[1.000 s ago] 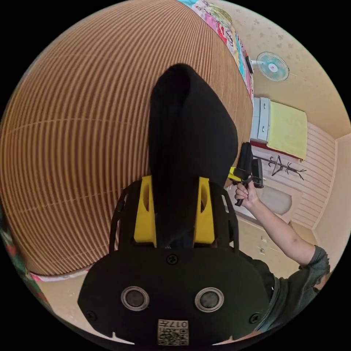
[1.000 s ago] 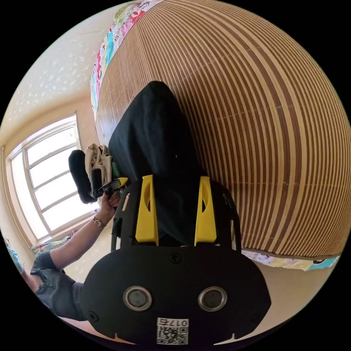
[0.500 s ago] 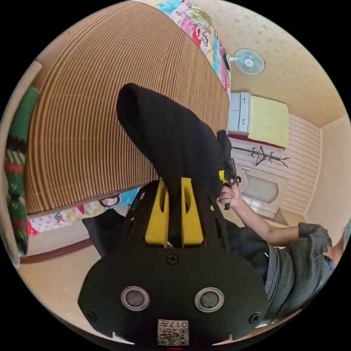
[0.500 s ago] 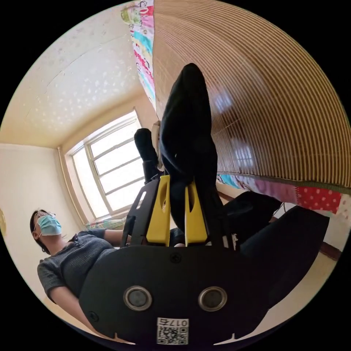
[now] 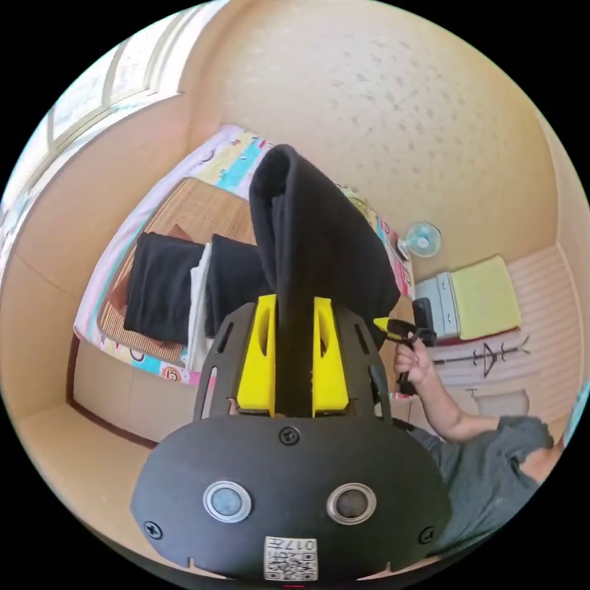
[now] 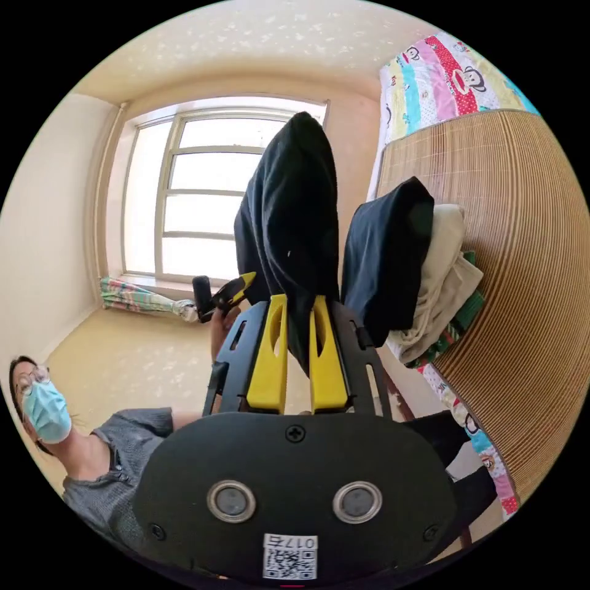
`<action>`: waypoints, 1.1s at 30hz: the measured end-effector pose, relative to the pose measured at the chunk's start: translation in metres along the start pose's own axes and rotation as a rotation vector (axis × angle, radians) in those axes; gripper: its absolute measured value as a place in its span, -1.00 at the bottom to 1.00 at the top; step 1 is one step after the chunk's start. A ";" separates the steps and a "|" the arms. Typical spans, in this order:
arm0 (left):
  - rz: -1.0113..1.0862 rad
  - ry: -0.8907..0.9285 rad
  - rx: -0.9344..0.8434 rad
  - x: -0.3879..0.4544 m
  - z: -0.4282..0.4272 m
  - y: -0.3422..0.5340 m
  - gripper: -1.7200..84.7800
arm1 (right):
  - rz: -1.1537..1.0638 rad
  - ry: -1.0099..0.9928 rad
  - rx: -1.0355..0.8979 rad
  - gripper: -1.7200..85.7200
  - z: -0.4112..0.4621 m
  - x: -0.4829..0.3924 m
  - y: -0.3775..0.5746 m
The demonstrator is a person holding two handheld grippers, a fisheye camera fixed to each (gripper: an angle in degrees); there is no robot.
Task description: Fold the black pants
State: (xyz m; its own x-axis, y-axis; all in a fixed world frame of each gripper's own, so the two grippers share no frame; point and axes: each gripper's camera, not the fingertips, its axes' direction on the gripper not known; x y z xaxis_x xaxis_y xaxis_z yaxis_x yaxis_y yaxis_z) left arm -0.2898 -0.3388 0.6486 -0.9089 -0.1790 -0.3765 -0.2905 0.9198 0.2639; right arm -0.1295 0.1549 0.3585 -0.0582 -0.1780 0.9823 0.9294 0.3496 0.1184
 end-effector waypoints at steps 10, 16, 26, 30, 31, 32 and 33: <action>-0.304 -0.245 -0.087 -0.073 0.129 0.045 -0.53 | 0.026 0.379 -0.180 -0.95 0.039 0.045 0.059; -0.196 -0.285 -0.043 -0.049 0.106 0.084 -0.55 | 0.510 0.418 0.067 -0.95 -0.089 0.154 0.182; -0.024 -0.245 0.200 0.028 0.086 0.143 -0.67 | 1.061 -0.520 1.452 -0.95 -0.158 0.236 0.513; 0.086 -0.295 -0.052 0.060 0.148 0.127 -0.70 | 1.140 -0.354 1.296 -0.95 -0.167 0.247 0.550; 0.083 -0.311 -0.065 0.064 0.149 0.125 -0.71 | 1.135 -0.362 1.273 -0.95 -0.167 0.254 0.556; 0.071 -0.330 -0.069 0.074 0.147 0.123 -0.73 | 1.134 -0.369 1.277 -0.95 -0.166 0.258 0.559; 0.060 -0.322 -0.035 0.085 0.140 0.125 -0.77 | 1.125 -0.382 1.308 -0.95 -0.166 0.264 0.566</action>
State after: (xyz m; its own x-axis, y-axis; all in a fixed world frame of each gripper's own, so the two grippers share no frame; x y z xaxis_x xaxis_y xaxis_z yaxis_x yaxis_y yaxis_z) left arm -0.3613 -0.1896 0.5258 -0.7849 -0.0001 -0.6196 -0.2544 0.9119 0.3222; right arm 0.4417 0.1529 0.6608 0.0932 0.7825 0.6156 -0.2863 0.6133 -0.7362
